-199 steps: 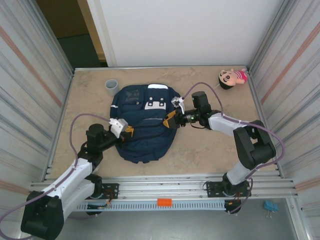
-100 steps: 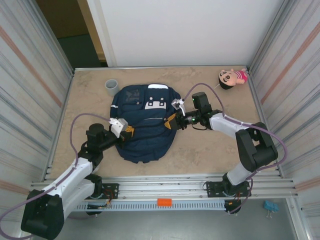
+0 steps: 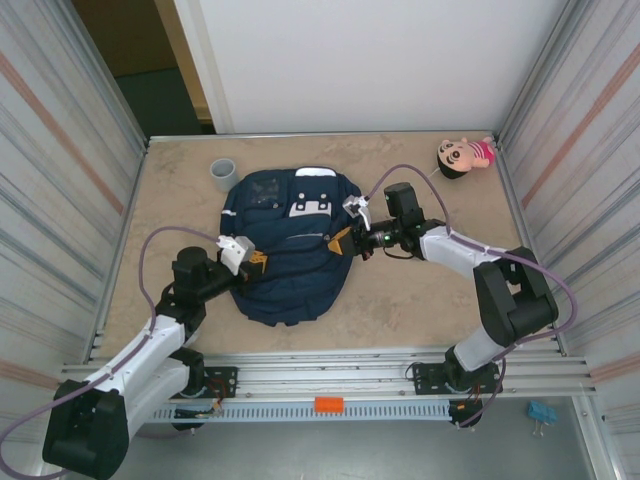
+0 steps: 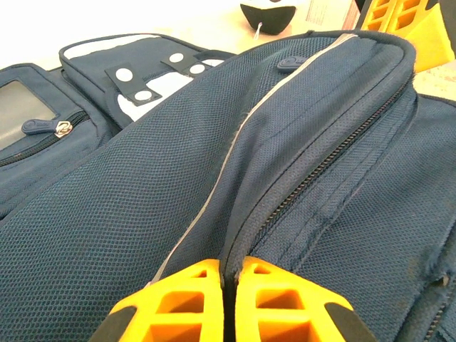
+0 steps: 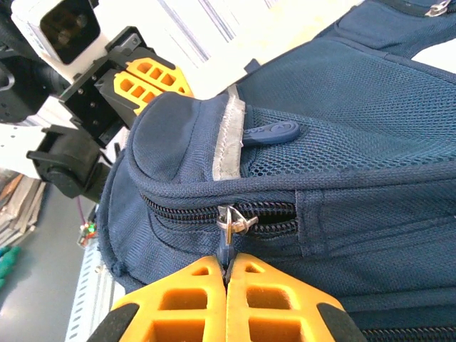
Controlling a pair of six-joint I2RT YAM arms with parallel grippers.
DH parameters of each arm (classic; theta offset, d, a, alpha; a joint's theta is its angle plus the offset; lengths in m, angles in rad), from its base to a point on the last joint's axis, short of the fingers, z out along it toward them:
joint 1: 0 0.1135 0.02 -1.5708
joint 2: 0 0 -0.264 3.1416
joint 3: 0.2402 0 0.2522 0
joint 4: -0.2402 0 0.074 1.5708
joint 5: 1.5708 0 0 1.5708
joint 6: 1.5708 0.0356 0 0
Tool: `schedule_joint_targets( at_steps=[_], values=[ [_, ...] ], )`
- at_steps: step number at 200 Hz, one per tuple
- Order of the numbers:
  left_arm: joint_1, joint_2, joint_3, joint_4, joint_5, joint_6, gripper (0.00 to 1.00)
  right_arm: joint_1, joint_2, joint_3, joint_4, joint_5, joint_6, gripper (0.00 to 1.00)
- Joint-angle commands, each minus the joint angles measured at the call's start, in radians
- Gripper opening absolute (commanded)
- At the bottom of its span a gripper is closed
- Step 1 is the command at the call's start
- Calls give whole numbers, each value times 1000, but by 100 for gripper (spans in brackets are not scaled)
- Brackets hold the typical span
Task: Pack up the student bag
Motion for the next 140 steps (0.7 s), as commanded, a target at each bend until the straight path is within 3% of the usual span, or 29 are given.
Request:
schedule_joint_targets(
  at_steps=[1,24,57,77,114,140],
  values=[
    [6,-20,60,60,-24,-31,0,41,-69,-5,9,10,11,0],
    [6,-20,63,61,-5,-28,0,57,-87,-7,4,44,21,0],
    [7,-23,65,72,18,-30,0,60,-48,3,23,75,40,17],
    [7,-29,63,72,19,-31,0,60,-23,8,56,64,62,18],
    [8,-46,65,43,-6,-15,0,51,-33,9,26,78,46,4],
    [8,-55,79,-27,-54,18,0,40,-74,37,-127,216,-17,0]
  ],
)
